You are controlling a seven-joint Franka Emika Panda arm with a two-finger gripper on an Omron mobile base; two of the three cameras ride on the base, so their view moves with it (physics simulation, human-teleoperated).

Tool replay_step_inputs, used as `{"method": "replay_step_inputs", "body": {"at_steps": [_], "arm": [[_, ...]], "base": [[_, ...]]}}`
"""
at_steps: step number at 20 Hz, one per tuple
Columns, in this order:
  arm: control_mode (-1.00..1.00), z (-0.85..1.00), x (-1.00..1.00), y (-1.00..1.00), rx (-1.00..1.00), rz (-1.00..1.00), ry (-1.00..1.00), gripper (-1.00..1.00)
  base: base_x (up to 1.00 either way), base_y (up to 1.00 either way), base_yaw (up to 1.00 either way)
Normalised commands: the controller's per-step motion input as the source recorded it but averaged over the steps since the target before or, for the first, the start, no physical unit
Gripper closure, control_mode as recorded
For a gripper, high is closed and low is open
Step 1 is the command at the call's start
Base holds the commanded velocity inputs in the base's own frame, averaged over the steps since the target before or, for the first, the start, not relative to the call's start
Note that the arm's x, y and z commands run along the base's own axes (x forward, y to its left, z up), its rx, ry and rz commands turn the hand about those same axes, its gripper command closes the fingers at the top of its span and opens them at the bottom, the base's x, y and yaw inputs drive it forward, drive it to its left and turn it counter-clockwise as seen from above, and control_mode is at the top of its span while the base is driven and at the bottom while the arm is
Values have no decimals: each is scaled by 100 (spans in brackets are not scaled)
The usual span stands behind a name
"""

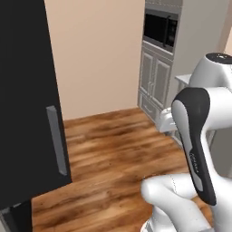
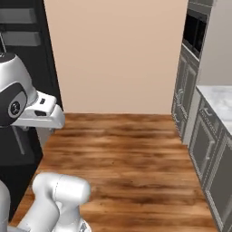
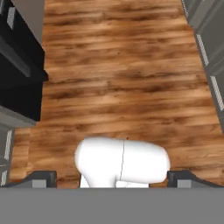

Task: Pick the egg and butter from the fridge and place them by the bowl for mixing.

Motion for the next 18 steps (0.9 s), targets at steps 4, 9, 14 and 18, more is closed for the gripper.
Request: {"method": "replay_step_inputs", "body": {"at_steps": [4, 9, 14, 18], "arm": [[100, 0, 0, 0, 0, 0, 0, -100], [100, 0, 0, 0, 0, 0, 0, -100], [100, 0, 0, 0, 0, 0, 0, -100], [100, 0, 0, 0, 0, 0, 0, -100]], "base": [[100, -18, 2], [100, -21, 12], [96, -24, 58], [85, -29, 75]]}}
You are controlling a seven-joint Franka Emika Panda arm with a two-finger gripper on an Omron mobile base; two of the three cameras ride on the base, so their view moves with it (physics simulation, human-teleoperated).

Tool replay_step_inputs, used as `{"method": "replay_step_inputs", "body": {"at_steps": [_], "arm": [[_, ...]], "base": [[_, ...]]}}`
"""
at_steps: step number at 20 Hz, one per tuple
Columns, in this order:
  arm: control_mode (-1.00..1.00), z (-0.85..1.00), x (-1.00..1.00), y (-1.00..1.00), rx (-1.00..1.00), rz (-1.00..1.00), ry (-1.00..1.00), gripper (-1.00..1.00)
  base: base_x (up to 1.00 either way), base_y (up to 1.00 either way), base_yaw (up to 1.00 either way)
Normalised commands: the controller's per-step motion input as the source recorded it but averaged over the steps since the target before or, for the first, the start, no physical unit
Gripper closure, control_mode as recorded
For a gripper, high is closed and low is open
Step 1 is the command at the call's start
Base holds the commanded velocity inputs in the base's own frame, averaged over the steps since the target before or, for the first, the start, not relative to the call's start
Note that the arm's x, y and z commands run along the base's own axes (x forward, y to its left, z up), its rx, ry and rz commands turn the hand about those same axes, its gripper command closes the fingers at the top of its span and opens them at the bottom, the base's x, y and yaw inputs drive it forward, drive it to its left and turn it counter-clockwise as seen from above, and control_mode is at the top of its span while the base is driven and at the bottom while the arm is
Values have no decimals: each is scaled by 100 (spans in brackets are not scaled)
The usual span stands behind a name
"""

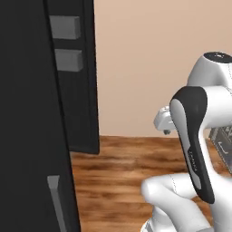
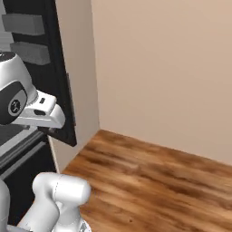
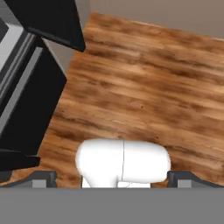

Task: Pick the egg and butter from the fridge and place them by the bowl for mixing.

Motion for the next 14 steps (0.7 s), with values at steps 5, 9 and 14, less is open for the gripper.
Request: {"method": "replay_step_inputs", "body": {"at_steps": [5, 9, 14], "arm": [[100, 0, 0, 0, 0, 0, 0, -100], [100, 0, 0, 0, 0, 0, 0, -100], [100, 0, 0, 0, 0, 0, 0, -100]], "base": [[90, -48, 52], [77, -30, 77], [50, -6, 88]]}}
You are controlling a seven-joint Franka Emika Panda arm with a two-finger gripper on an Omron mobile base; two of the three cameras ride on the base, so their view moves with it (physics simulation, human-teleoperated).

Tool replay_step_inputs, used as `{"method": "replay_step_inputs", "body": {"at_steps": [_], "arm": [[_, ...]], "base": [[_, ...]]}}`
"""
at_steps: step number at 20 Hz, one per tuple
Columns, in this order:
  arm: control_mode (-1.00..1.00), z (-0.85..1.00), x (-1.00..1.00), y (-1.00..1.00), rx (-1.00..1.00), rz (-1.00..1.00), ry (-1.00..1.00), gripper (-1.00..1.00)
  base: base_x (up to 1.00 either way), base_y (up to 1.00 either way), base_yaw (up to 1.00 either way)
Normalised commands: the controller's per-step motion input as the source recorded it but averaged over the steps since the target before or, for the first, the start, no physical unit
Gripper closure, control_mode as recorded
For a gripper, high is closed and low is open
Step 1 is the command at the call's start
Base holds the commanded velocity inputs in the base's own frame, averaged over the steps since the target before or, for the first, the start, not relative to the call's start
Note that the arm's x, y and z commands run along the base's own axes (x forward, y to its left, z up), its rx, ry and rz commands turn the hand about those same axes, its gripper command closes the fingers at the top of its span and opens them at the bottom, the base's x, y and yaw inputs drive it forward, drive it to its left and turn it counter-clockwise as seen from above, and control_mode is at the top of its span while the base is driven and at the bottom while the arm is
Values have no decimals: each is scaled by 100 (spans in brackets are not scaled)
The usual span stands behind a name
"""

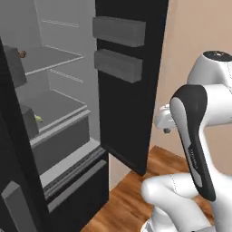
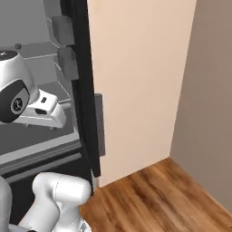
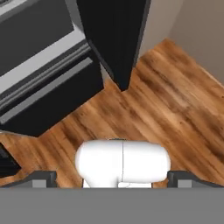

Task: Pick the egg and butter from the fridge and place them by the bowl for mixing.

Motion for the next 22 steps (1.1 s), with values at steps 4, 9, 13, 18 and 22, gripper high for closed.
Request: {"method": "replay_step_inputs", "body": {"at_steps": [4, 9, 13, 18, 22], "arm": [[100, 0, 0, 0, 0, 0, 0, -100], [100, 0, 0, 0, 0, 0, 0, -100], [100, 0, 0, 0, 0, 0, 0, -100], [100, 0, 0, 0, 0, 0, 0, -100], [100, 0, 0, 0, 0, 0, 0, -100]], "base": [[47, 0, 89], [65, 0, 81], [84, -12, 48], [62, -3, 18], [56, -9, 14]]}}
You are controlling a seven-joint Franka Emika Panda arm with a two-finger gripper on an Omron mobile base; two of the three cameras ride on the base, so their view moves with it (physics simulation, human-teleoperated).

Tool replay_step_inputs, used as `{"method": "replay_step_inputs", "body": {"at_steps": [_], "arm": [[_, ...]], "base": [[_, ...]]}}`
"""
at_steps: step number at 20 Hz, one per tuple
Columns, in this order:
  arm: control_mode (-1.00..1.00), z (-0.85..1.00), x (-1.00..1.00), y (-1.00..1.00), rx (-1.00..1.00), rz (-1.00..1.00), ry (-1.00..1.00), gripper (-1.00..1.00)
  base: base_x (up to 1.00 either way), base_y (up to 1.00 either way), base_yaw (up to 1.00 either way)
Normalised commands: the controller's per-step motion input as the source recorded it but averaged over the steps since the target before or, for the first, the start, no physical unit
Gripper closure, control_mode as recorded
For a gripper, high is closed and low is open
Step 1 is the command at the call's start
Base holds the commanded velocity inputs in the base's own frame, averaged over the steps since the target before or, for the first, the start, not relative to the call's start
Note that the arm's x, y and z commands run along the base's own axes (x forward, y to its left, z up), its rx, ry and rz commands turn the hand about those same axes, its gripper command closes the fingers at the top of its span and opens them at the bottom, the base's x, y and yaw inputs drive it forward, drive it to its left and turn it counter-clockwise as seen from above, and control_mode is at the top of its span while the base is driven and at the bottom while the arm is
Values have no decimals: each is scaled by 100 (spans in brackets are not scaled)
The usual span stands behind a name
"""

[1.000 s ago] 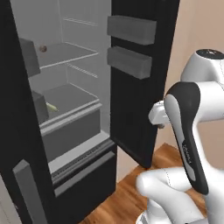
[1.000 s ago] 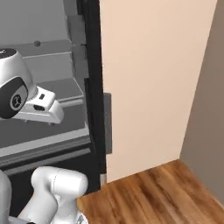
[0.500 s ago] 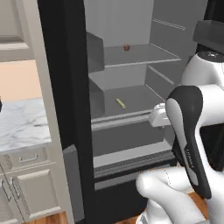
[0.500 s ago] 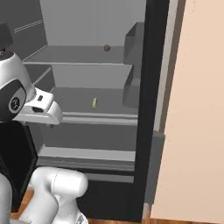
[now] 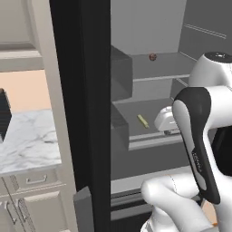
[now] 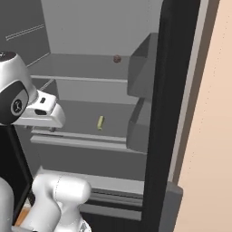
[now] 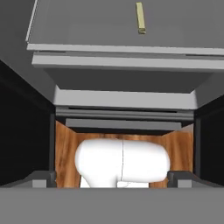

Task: Pick the egg and butter from the fridge and place them by the bowl for mixing.

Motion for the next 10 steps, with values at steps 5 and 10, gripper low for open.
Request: {"method": "replay_step_inputs", "body": {"at_steps": [5, 10], "arm": [[100, 0, 0, 0, 0, 0, 0, -100], [100, 0, 0, 0, 0, 0, 0, -100]], "base": [[34, -23, 2], [27, -39, 0]]}}
